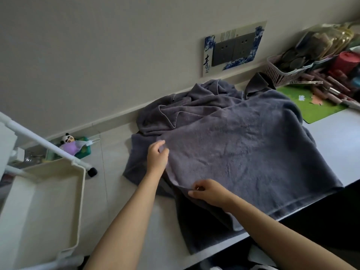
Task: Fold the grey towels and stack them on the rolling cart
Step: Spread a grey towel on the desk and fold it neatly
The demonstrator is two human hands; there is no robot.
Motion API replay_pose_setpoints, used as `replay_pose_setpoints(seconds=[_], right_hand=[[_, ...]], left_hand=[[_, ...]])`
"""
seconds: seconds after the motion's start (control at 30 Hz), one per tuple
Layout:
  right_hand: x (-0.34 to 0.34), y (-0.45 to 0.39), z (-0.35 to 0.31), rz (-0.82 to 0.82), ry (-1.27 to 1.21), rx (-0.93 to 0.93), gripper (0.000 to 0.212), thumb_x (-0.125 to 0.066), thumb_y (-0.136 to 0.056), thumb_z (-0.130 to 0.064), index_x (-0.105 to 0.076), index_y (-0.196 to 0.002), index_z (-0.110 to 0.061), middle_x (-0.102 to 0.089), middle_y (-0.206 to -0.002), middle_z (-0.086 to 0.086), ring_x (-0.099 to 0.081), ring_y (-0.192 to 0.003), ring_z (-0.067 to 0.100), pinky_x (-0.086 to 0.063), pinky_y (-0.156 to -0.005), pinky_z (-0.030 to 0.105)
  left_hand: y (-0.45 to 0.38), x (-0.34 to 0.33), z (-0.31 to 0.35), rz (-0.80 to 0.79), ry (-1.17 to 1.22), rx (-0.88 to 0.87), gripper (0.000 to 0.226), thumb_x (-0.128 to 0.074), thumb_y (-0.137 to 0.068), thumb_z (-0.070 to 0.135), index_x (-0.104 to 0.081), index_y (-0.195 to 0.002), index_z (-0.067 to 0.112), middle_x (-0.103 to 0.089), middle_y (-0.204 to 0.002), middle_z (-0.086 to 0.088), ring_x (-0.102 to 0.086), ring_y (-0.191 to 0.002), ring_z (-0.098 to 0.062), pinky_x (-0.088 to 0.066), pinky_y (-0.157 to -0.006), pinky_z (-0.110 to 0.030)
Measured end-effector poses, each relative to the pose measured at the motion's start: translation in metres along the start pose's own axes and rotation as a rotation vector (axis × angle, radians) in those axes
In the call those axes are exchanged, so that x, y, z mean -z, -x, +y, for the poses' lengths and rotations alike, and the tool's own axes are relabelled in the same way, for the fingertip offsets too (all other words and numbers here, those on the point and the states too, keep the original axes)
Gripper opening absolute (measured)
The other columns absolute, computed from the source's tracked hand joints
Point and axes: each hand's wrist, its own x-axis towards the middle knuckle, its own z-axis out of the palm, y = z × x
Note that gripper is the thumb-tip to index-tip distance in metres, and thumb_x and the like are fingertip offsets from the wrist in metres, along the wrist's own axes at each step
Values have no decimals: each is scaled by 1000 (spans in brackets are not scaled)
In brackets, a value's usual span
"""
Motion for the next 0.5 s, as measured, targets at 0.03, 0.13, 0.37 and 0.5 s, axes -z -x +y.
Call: replay_pose_setpoints(seconds=[0.03, 0.13, 0.37, 0.5], right_hand=[[-8, -4, 4, 31, 69, -13, 20, -62, -86, -30, -64, -79, -11, -57, -73, -2, -50, -68, 9, -36, -60, 19], [-21, -7, 13, 88, 71, -16, 21, -61, -87, -30, -66, -90, -10, -60, -79, -2, -54, -74, 11, -37, -60, 16], [-25, -7, 19, 151, 24, 21, 6, -62, -85, -30, -62, -82, -25, -58, -69, -10, -56, -70, 8, -43, -67, 23], [-35, 3, 25, 212, 57, 120, 18, -67, -82, -24, -56, -95, -20, -55, -77, -14, -48, -63, -2, -43, -70, 24]], left_hand=[[-1, -1, -8, -38, -60, -10, 34, -52, -86, 3, -61, -119, 5, -52, -131, -10, -49, -122, -21, -38, -100, -26], [-5, -2, -15, 25, 8, 49, 32, -52, -90, 6, -58, -121, 5, -57, -116, -1, -55, -107, -15, -43, -86, -26], [-20, -7, -8, -9, 233, 374, 24, -58, -91, 29, -55, -104, 9, -60, -102, -5, -55, -95, -20, -45, -80, -30], [-25, -9, -13, -104, 311, 347, 17, -62, -89, 25, -57, -97, 11, -65, -111, -9, -60, -105, -23, -48, -94, -38]])
